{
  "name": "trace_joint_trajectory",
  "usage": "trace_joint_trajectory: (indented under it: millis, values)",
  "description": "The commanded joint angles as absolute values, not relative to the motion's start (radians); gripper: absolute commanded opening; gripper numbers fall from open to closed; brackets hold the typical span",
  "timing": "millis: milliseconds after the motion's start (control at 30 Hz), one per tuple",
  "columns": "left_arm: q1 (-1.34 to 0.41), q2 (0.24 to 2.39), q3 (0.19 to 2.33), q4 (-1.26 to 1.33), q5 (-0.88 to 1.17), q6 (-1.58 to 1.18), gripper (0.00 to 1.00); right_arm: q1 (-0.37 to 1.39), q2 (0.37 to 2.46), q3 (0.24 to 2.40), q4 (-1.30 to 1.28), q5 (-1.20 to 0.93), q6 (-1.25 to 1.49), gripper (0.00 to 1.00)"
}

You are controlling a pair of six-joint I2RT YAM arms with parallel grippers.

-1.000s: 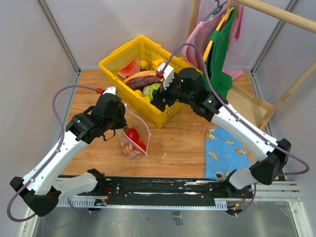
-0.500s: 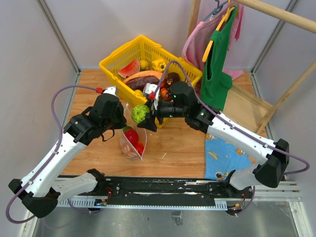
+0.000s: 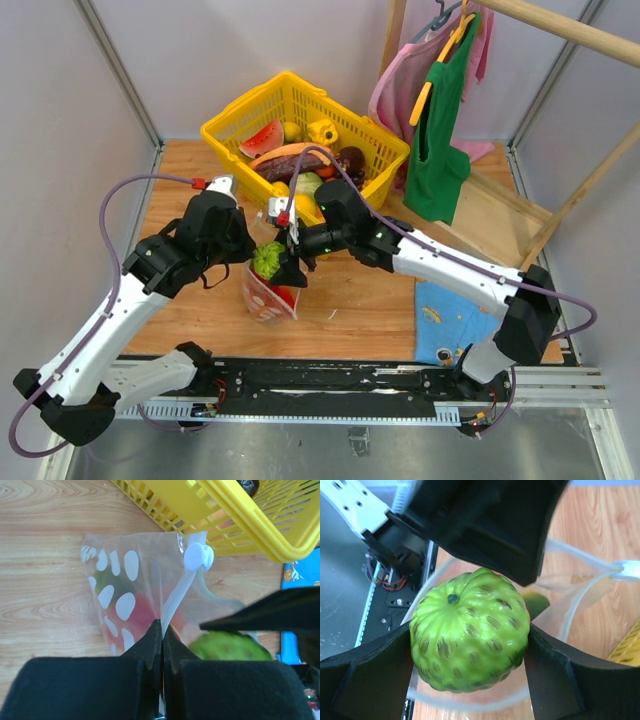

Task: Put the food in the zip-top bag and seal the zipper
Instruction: Place the fake fruit in the zipper food storage bag.

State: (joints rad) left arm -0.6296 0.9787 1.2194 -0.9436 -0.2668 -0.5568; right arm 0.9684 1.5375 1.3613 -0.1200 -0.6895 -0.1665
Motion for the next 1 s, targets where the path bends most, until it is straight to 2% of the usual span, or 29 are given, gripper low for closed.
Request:
trace_joint_trajectory:
  millis: [0, 367, 667, 867, 967]
  values:
    - [-0.624, 0.946, 1.249, -0.898, -0.232, -0.544, 0.0, 0.989, 1.599, 1.397, -0.211, -0.609, -0.185, 0.36]
    - [-0.624, 0.904, 1.227, -0.841, -0.045, -0.491, 0.0, 0.989, 1.588, 1.3, 0.01, -0.417, -0.108, 0.38]
    - [-0.624, 0.912, 1.21, -0.823, 0.01, -0.521, 0.0, 0.989, 1.56, 1.194, 0.251, -0.266, -0.003, 0.39]
    - [-0.624, 0.925, 1.211, -0.899, -0.064, -0.596, 0.0, 0.989, 1.525, 1.27, -0.004, -0.085, -0.009, 0.37]
    - [-0.624, 0.917, 1.187, -0.891, -0.024, -0.626, 0.0, 0.997, 1.51, 1.309, -0.154, -0.044, -0.045, 0.37]
